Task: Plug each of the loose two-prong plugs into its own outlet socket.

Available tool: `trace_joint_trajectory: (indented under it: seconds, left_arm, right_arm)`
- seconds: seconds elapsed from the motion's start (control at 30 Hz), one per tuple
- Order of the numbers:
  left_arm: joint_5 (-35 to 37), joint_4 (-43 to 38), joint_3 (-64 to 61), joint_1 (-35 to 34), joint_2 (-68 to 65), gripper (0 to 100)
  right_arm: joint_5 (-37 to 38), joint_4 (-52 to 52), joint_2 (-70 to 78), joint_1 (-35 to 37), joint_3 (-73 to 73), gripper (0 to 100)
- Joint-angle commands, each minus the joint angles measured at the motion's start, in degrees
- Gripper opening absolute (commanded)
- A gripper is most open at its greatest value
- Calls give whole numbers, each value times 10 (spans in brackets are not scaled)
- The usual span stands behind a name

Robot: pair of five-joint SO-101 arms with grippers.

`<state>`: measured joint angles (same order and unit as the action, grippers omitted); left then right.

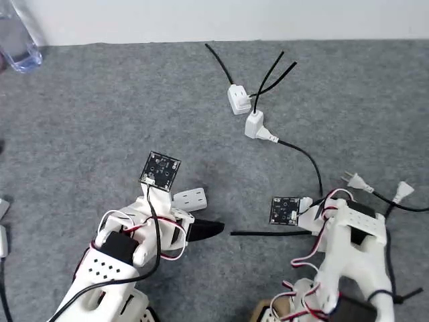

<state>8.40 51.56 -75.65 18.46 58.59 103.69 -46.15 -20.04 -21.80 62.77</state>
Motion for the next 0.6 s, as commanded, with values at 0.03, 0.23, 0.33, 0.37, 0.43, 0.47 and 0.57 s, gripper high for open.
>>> trace_joint_trajectory:
  seconds: [0.03, 0.23, 0.33, 0.37, 0.43, 0.47, 0.57]
  left_arm:
    - [4, -24, 5, -40, -3, 458]
    - [5, -74, 5, -105, -4, 457]
    - [31, -75, 5, -110, -4, 457]
    - [38, -76, 5, -110, -8, 457]
    - [49, -77, 10, -110, -25, 457]
    - [56, -88, 11, -110, -38, 457]
    - [64, -131, 12, -130, -88, 457]
  right_arm:
    - [6, 25, 67, 6, -26, 9]
    - [2, 19, 84, 6, -40, 9]
    - [-22, -30, 58, 11, -55, 9]
    - [-35, -54, 44, 20, -63, 9]
    - [-75, -111, 15, 37, -85, 9]
    - [-95, -141, -1, 49, -97, 9]
    - [-169, -215, -56, 90, -124, 9]
